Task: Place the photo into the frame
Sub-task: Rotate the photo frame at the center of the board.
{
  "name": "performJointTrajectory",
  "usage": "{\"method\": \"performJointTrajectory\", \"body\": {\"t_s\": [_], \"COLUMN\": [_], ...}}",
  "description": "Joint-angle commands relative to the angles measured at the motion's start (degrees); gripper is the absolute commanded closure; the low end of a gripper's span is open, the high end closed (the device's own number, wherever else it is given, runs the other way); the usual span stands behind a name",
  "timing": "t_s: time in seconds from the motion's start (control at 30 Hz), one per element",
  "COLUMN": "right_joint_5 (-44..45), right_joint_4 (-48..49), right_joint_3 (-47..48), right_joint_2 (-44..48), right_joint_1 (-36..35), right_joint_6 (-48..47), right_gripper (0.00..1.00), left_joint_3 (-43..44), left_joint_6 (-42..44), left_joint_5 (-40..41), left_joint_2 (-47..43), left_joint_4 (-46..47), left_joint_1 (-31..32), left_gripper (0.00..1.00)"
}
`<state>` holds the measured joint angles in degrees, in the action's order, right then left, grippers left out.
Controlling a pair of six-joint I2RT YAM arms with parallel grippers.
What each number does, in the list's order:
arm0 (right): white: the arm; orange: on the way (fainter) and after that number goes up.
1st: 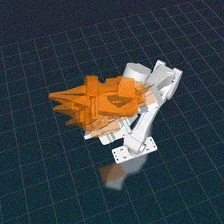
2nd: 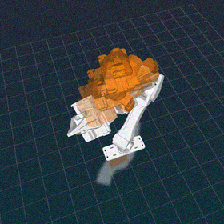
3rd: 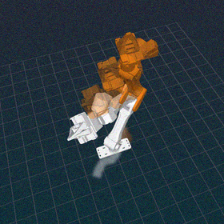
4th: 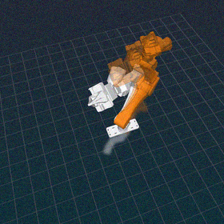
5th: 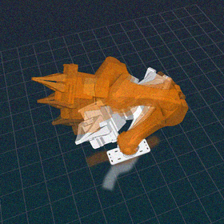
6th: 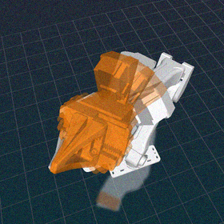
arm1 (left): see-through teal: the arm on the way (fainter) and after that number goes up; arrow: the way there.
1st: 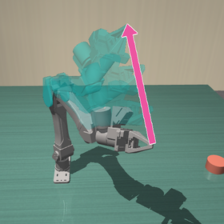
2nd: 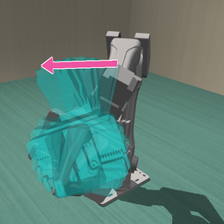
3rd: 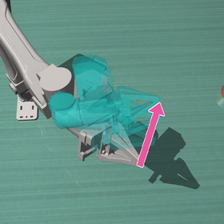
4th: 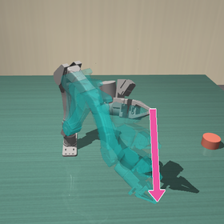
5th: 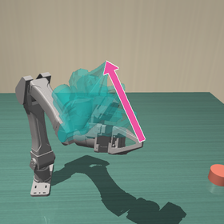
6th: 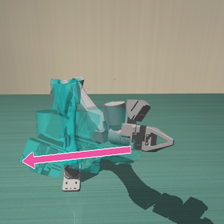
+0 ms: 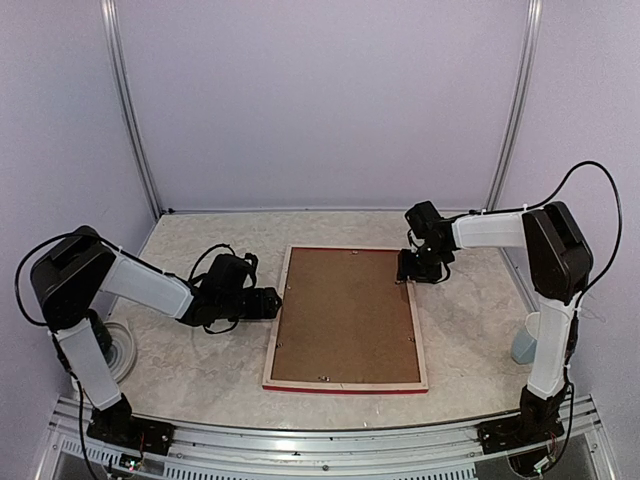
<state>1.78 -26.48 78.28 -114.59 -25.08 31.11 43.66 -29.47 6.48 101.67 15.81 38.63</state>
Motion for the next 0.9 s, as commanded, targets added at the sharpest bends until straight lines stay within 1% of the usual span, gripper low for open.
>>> {"method": "performJointTrajectory", "body": {"t_s": [0.0,0.4,0.77,0.8,0.87], "right_joint_5": [0.56,-0.08,-0.44,-0.46,-0.15], "right_joint_4": [-0.98,-1.43,-2.91,-2.99,-3.01], "right_joint_3": [0.69,0.70,2.18,2.08,1.79], "right_joint_2": [-1.66,-3.44,-4.05,-3.94,-3.70], "right_joint_1": [-0.51,-1.20,-1.89,-2.07,-2.16], "right_joint_6": [0.74,0.44,-0.09,-0.33,-0.35], "right_gripper": [0.47,0.47,0.46,0.46,0.46], "left_joint_3": [-0.40,1.06,3.46,4.29,4.63], "left_joint_6": [0.29,0.03,0.03,0.12,0.20], "left_joint_5": [-1.31,-1.46,-1.77,-1.51,-1.29], "left_joint_2": [1.22,3.53,6.39,7.18,7.81], "left_joint_4": [0.97,-0.46,-3.08,-3.95,-4.33], "left_joint_1": [-0.47,-0.49,-0.36,-0.08,0.10], "left_gripper": [0.17,0.19,0.19,0.21,0.27]}}
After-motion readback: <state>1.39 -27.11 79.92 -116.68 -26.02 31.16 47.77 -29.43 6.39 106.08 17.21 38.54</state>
